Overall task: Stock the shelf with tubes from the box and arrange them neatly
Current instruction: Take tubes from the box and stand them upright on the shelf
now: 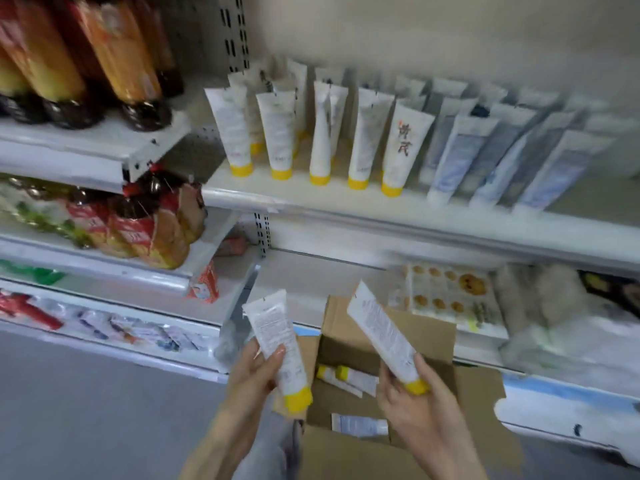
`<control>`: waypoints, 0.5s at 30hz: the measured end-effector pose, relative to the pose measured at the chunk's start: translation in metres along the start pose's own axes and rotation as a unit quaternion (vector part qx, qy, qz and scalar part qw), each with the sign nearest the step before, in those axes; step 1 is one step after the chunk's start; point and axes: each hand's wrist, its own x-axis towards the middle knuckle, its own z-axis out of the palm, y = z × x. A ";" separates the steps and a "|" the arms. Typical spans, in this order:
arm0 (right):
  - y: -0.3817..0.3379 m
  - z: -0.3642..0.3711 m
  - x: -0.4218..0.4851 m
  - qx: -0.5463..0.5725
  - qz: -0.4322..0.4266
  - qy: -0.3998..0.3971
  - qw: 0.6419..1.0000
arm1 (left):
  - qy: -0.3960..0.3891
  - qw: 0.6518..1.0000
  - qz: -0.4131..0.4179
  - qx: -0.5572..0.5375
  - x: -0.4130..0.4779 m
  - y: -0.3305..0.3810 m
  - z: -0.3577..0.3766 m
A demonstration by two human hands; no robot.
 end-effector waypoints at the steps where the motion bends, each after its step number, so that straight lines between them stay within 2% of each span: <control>1: 0.000 0.012 -0.004 0.009 -0.001 -0.016 1.000 | 0.007 1.000 0.018 0.000 0.000 0.015 -0.001; 6: -0.002 0.083 -0.016 0.117 -0.019 -0.103 0.988 | 0.021 0.990 0.142 -0.009 0.010 0.098 -0.010; 9: -0.002 0.128 -0.015 0.116 -0.044 -0.145 0.982 | 0.023 0.977 0.209 0.022 0.034 0.146 -0.018; 11: 0.003 0.153 -0.007 0.057 -0.072 -0.190 0.977 | 0.027 0.968 0.242 0.051 0.054 0.175 -0.023; 13: 0.009 0.178 0.005 -0.074 -0.126 -0.221 0.964 | 0.024 0.962 0.264 0.068 0.075 0.200 -0.027; 15: 0.011 0.198 0.020 -0.244 -0.212 -0.212 0.922 | 0.012 0.953 0.288 0.089 0.094 0.219 -0.029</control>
